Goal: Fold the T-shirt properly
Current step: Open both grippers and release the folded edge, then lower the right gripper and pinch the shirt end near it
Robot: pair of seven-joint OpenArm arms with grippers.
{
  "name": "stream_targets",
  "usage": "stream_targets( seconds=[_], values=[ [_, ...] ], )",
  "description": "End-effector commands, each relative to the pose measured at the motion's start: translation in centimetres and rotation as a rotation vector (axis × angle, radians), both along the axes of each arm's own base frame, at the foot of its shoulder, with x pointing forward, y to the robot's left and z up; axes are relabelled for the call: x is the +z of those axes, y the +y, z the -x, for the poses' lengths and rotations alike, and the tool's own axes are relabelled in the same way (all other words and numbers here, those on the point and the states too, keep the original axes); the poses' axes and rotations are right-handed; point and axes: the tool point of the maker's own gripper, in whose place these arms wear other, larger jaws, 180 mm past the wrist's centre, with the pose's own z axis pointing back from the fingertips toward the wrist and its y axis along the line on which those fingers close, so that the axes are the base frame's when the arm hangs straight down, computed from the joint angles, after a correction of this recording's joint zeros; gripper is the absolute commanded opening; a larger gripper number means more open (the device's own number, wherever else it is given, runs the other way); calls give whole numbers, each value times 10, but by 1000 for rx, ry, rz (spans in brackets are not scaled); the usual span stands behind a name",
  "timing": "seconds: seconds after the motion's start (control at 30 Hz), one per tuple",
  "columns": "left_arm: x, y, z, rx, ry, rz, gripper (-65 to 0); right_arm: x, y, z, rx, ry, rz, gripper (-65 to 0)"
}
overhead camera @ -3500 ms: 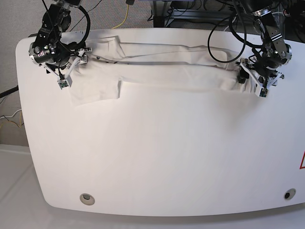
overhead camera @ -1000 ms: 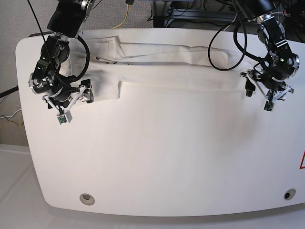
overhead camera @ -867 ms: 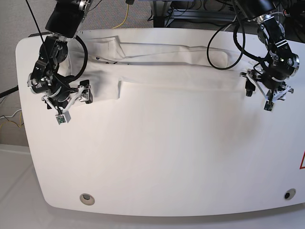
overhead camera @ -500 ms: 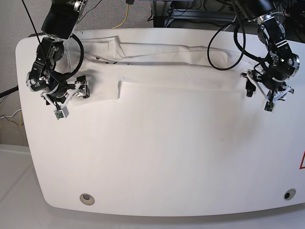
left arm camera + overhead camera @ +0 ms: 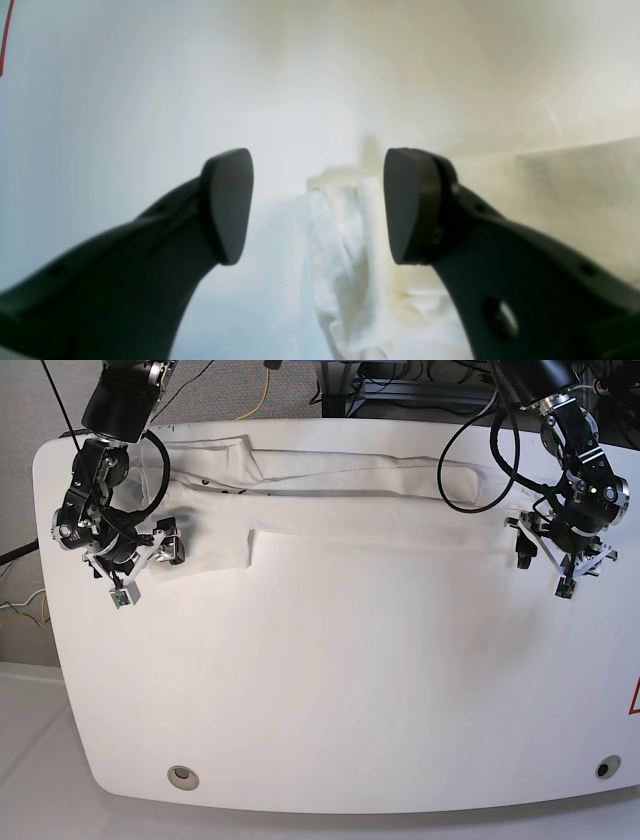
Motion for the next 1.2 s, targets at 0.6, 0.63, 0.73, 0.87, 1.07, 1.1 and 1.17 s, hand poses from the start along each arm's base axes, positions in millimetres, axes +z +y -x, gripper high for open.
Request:
stream_targets(
  seconds=[0.6, 0.63, 0.73, 0.87, 1.07, 1.1, 1.17],
  values=[
    [14, 3, -8, -3, -48, -14, -257, -6, 24, 7, 30, -4, -48, -254],
    [14, 3, -8, -3, -48, -14, -257, -5, 24, 7, 31, -9, -43, -307],
    [14, 2, -8, -3, -48, -12, -257, -5, 25, 12, 34, -2, -34, -456],
    [14, 2, -8, -3, -48, -11, -257, -3, 25, 16, 42, 2, -25, -550],
    [13, 1, -8, -5, -47, -9, -257, 5, 25, 14, 52, -14, -5, -556],
    [13, 1, -8, -5, -47, -9, -257, 8, 24, 14, 54, -18, 1, -556],
    [13, 1, -8, -5, -47, -9, -257, 15, 23, 12, 62, -29, 21, -556]
  ],
)
